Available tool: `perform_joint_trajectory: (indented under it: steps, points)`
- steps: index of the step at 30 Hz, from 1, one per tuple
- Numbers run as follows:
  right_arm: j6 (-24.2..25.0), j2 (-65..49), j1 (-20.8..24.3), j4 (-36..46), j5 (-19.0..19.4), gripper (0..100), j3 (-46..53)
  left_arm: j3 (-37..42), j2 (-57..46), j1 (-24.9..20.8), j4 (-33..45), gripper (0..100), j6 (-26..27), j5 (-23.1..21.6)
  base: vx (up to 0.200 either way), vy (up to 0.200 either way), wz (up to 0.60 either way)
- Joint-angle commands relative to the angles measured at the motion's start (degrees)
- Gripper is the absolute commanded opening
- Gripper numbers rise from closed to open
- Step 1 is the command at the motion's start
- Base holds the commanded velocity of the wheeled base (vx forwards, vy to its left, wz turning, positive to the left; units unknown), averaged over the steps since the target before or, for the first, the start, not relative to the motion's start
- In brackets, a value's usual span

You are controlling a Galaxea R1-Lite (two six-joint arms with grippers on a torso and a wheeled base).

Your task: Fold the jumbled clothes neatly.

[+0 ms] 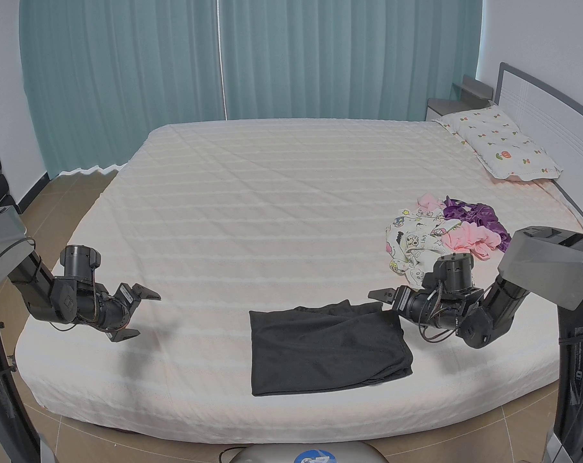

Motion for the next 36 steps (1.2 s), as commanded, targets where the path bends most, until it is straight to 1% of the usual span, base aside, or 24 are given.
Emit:
perform_joint_trajectory:
  steps: [1, 5, 10, 12, 13, 15, 20, 24, 28, 36]
  points:
    - [0.42, 2.86, 0.67, 1.71, 0.1, 0, -2.72, -0.01, 0.1, 0.01, -0.03, 100, -0.05, 0.0, 0.0, 0.0, 0.0]
    - [0.77, 2.6, 0.15, 1.71, -0.34, 0, -3.07, -0.01, 0.1, 0.01, -0.03, 100, -0.05, 0.08, 0.0, 0.0, 0.0]
    - [2.44, 2.25, -0.73, 1.18, -0.78, 0, -2.72, -0.01, 0.1, 0.01, -0.03, 100, -0.05, 0.0, 0.0, 0.0, 0.0]
    - [3.23, 1.98, -1.0, 0.92, -1.48, 0, -2.63, -0.01, 0.1, 0.01, -0.03, 100, -0.05, 0.08, 0.0, 0.0, 0.0]
    - [3.85, 1.89, -1.61, 0.3, -2.62, 0, -2.63, -0.01, 0.1, 0.01, -0.03, 100, -0.05, 0.08, 0.0, 0.0, 0.0]
    - [4.29, 2.25, -1.96, -0.4, -3.5, 0, -2.72, -0.01, 0.1, 0.01, -0.03, 100, -0.05, 0.08, 0.0, 0.0, 0.0]
    - [4.46, 3.65, -2.05, -0.58, -4.03, 0, -3.07, -0.01, 0.1, 0.01, -0.03, 100, -0.05, 0.08, 0.0, 0.0, 0.0]
    - [4.37, 4.71, -1.96, -0.49, -5.35, 0, -3.95, -0.1, 0.1, 0.01, -0.03, 100, -0.05, 0.08, 0.0, 0.0, 0.0]
    - [4.46, 5.76, -2.05, 0.22, -5.52, 0, -5.53, -0.1, 0.1, 0.01, -0.03, 100, -0.14, 0.0, 0.0, 0.0, 0.0]
    - [4.46, 5.85, -1.96, 0.22, -5.61, 0, -5.53, -0.1, 0.01, 0.01, 0.06, 100, -0.4, 0.0, 0.0, 0.0, 0.0]
